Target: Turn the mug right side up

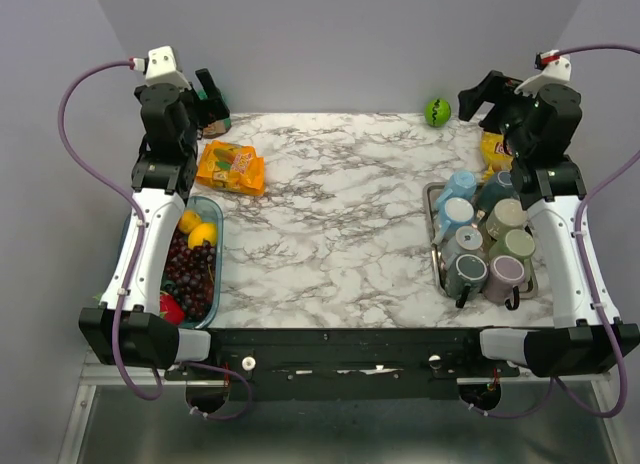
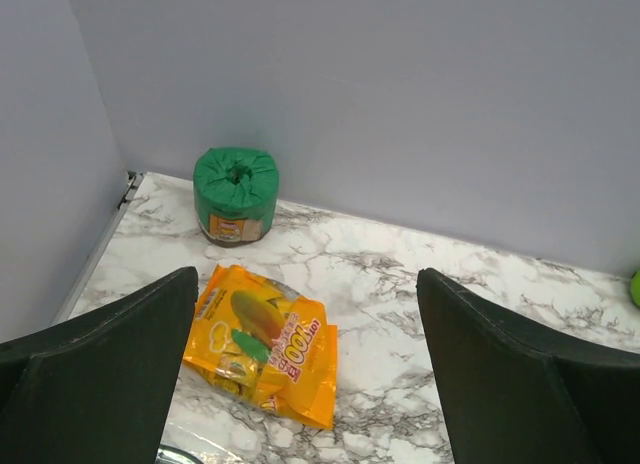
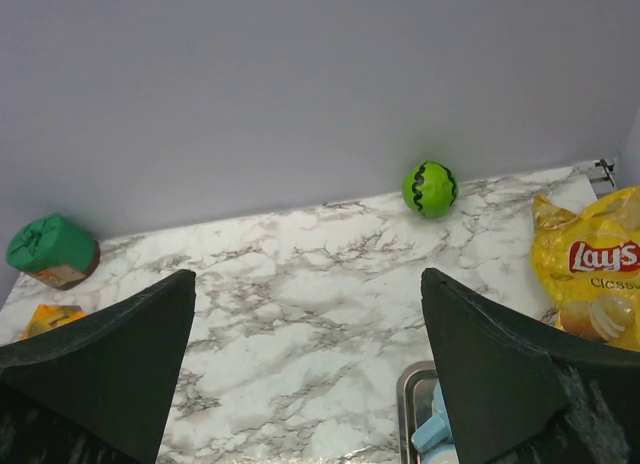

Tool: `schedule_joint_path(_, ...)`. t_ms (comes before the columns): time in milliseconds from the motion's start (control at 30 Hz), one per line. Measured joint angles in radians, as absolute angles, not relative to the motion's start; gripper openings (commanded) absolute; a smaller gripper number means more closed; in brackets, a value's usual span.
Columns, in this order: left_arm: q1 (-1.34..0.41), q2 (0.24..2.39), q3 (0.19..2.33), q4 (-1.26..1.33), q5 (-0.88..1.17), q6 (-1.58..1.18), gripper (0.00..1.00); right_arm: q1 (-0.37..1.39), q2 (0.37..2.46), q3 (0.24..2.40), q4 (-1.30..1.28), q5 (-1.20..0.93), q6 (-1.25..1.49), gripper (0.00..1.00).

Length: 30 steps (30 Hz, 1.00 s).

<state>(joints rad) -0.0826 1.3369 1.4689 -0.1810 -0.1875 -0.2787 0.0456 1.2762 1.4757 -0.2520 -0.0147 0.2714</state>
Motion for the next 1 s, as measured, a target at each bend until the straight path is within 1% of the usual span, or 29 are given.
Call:
schedule_joint_path(133,-0.083,1.315,1.394,-0.157,-0.199,-0.322,0.99,0.056,1.271,1.459,-0.292,-0.016,0.281,0.98)
schedule_joint_path(233,-0.083,1.307,1.306,-0.151,-0.189,-0.370,0.99,0.081,1.250,1.394,-0.310,0.016,0.303,0.94)
schedule_joint_path(300,-0.082,1.315,1.275,-0.176,-0.162,-0.392,0.99,0.115,1.242,1.349,-0.331,0.049,0.329,0.89)
schedule_joint_path(367,-0.082,1.329,1.274,-0.212,-0.136,-0.400,0.99,0.154,1.241,1.306,-0.363,0.096,0.374,0.83)
schedule_joint_path(467,-0.070,1.338,1.268,-0.226,-0.091,-0.435,0.99,0.214,1.248,1.257,-0.440,0.184,0.472,0.79)
schedule_joint_path(567,-0.050,1.338,1.261,-0.226,-0.064,-0.469,0.99,0.273,1.288,1.254,-0.548,0.272,0.573,0.77)
schedule_joint_path(633,-0.042,1.338,1.256,-0.225,-0.050,-0.487,0.99,0.302,1.327,1.256,-0.623,0.326,0.643,0.72)
schedule_joint_path(667,-0.041,1.338,1.253,-0.223,-0.046,-0.493,0.99,0.314,1.350,1.256,-0.669,0.352,0.689,0.67)
schedule_joint_path(700,-0.040,1.338,1.248,-0.221,-0.036,-0.502,0.99,0.323,1.368,1.256,-0.703,0.368,0.721,0.65)
schedule_joint_path(833,-0.041,1.338,1.222,-0.211,-0.002,-0.525,0.99,0.341,1.395,1.243,-0.790,0.423,0.841,0.61)
schedule_joint_path(1000,-0.040,1.338,1.200,-0.203,0.020,-0.543,0.99,0.347,1.396,1.186,-0.815,0.474,0.916,0.61)
